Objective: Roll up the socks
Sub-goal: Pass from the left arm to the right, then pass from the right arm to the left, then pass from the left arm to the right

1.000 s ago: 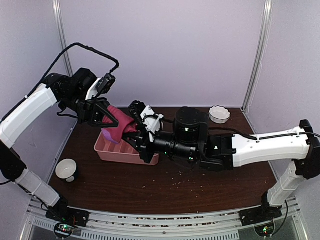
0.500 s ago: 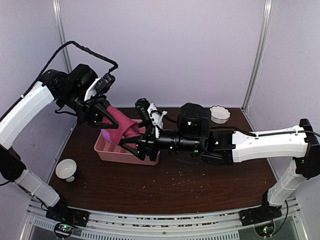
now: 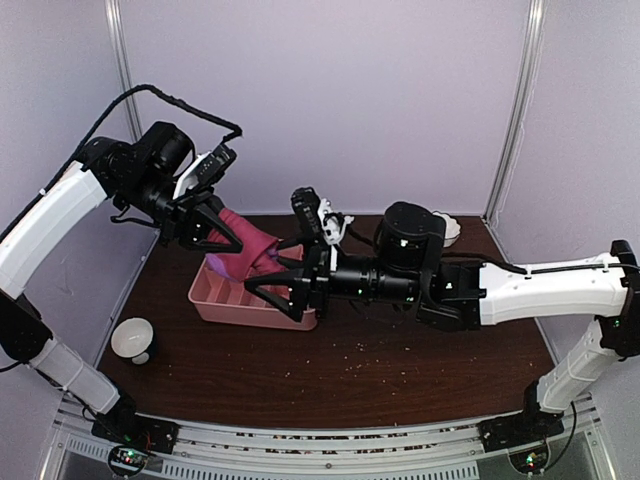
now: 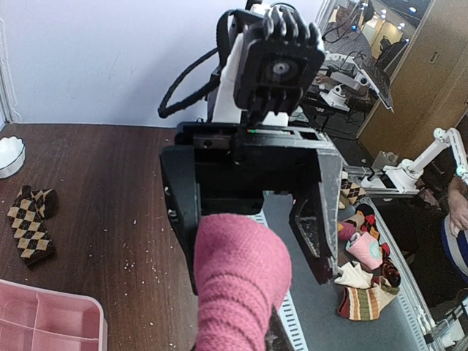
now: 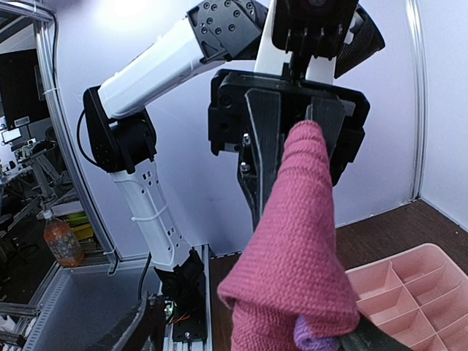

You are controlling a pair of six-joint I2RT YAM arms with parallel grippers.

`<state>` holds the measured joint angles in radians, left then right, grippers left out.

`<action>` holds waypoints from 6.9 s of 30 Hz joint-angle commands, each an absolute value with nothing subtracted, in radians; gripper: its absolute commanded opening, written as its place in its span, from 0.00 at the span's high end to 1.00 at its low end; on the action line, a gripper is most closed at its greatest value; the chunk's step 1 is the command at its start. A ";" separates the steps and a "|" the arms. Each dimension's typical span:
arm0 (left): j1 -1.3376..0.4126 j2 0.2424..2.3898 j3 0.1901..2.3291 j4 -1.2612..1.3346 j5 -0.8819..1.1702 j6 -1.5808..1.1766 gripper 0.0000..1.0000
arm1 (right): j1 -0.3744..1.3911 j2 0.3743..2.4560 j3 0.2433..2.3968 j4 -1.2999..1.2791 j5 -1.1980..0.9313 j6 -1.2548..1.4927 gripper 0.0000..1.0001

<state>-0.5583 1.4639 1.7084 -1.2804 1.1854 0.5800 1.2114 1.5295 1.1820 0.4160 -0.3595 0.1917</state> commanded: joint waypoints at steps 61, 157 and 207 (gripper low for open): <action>-0.564 1.224 1.714 -1.261 0.819 0.948 0.02 | 1.119 1.575 1.245 0.345 -0.541 0.583 1.00; -0.721 1.598 1.986 -1.654 0.854 0.665 1.00 | 1.306 1.460 1.320 0.077 0.019 -0.047 0.02; -0.719 1.577 2.019 -1.640 0.796 0.641 1.00 | 1.228 1.596 1.394 0.120 -0.315 0.218 0.03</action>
<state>-0.7223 1.6001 1.9869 -1.6512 0.7734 0.6514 1.2236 1.6032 1.4132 0.1410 -0.3649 0.2127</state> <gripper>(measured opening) 0.089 0.991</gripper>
